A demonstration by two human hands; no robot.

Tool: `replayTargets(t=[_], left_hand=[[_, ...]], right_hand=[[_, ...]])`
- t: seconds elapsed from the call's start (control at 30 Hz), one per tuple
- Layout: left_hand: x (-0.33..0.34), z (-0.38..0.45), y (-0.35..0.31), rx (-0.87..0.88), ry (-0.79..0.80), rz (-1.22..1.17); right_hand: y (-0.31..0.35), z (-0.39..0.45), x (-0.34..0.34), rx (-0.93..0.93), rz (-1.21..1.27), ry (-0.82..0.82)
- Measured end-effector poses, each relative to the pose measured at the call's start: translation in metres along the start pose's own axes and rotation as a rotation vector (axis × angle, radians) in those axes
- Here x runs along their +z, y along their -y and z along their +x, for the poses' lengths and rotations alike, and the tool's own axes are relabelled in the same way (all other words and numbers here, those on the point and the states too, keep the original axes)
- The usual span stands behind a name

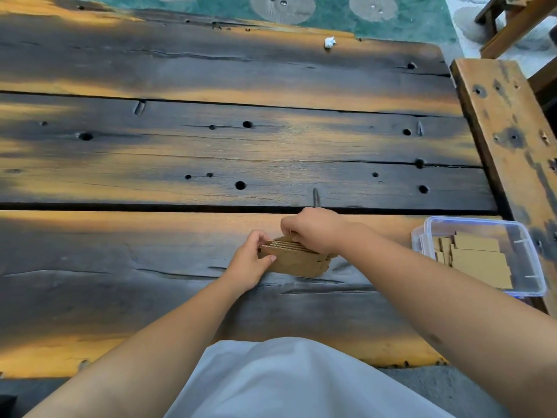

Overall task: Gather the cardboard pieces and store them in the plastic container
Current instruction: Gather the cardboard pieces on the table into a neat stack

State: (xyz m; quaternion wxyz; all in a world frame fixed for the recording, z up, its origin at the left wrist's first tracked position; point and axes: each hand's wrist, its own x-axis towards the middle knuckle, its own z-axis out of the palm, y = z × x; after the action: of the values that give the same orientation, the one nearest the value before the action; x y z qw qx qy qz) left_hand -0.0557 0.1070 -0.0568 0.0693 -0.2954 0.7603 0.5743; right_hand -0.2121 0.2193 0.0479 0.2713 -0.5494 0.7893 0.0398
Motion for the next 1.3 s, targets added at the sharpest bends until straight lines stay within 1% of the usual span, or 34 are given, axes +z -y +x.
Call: replayTargets(t=[0.17,0.23,0.27,0.3,0.33,0.4,0.43,0.47,0.5,0.53,0.57,0.63,0.7,0.73,0.83,0.87,0.97,1.0,1.1,1.17,1.23,1.3], left_hand=[[0.001,-0.001,-0.004,0.023,0.028,0.021],[0.002,0.001,-0.003,0.029,0.032,0.069],[0.002,0.002,-0.002,0.025,0.032,0.081],[0.002,0.003,-0.001,0.025,0.035,0.076],[0.001,0.004,0.001,0.033,0.039,0.060],[-0.002,0.005,0.003,0.046,0.042,0.041],[-0.003,0.006,0.003,0.049,0.051,0.045],[-0.005,0.006,0.003,0.049,0.063,0.049],[-0.005,0.006,0.003,0.048,0.075,0.056],[-0.006,0.007,0.004,0.045,0.083,0.062],[-0.007,0.007,0.004,0.042,0.088,0.065],[-0.007,0.008,0.006,0.043,0.092,0.073],[-0.008,0.007,0.007,0.033,0.096,0.090],[-0.009,0.006,0.007,0.027,0.104,0.108],[-0.011,0.002,0.006,0.023,0.118,0.159],[-0.013,-0.001,0.004,0.029,0.104,0.164],[-0.019,-0.009,0.002,0.040,0.019,0.165],[-0.022,-0.011,0.001,0.052,0.013,0.182],[-0.024,-0.014,0.002,0.122,0.039,0.287],[-0.024,-0.014,0.003,0.158,0.017,0.348],[-0.023,-0.013,0.006,0.145,0.009,0.425],[-0.023,-0.012,0.009,0.091,0.061,0.479]], right_hand=[[0.018,0.019,0.009,-0.015,-0.041,-0.013],[0.026,0.021,0.009,-0.037,0.088,-0.047],[0.029,0.021,0.009,-0.058,0.189,-0.102],[0.030,0.019,0.008,-0.074,0.292,-0.197],[0.030,0.016,0.007,-0.067,0.397,-0.327],[0.023,0.003,0.008,0.045,0.614,-0.600],[0.015,-0.006,0.012,0.132,0.724,-0.682],[0.006,-0.016,0.019,0.220,0.830,-0.715],[-0.004,-0.027,0.029,0.304,0.912,-0.706],[-0.014,-0.039,0.040,0.381,0.957,-0.654],[-0.023,-0.051,0.052,0.447,0.971,-0.565],[-0.034,-0.068,0.078,0.551,0.954,-0.333],[-0.034,-0.075,0.096,0.594,0.941,-0.173],[-0.030,-0.075,0.102,0.580,0.955,-0.140],[-0.014,-0.067,0.112,0.488,1.043,-0.154],[-0.010,-0.063,0.114,0.496,1.039,-0.176],[-0.004,-0.052,0.119,0.536,0.914,-0.228],[-0.003,-0.049,0.120,0.541,0.889,-0.242],[-0.001,-0.045,0.123,0.556,0.895,-0.277],[0.000,-0.045,0.126,0.565,0.884,-0.285],[0.002,-0.045,0.129,0.570,0.854,-0.281],[0.004,-0.045,0.132,0.566,0.860,-0.287]])
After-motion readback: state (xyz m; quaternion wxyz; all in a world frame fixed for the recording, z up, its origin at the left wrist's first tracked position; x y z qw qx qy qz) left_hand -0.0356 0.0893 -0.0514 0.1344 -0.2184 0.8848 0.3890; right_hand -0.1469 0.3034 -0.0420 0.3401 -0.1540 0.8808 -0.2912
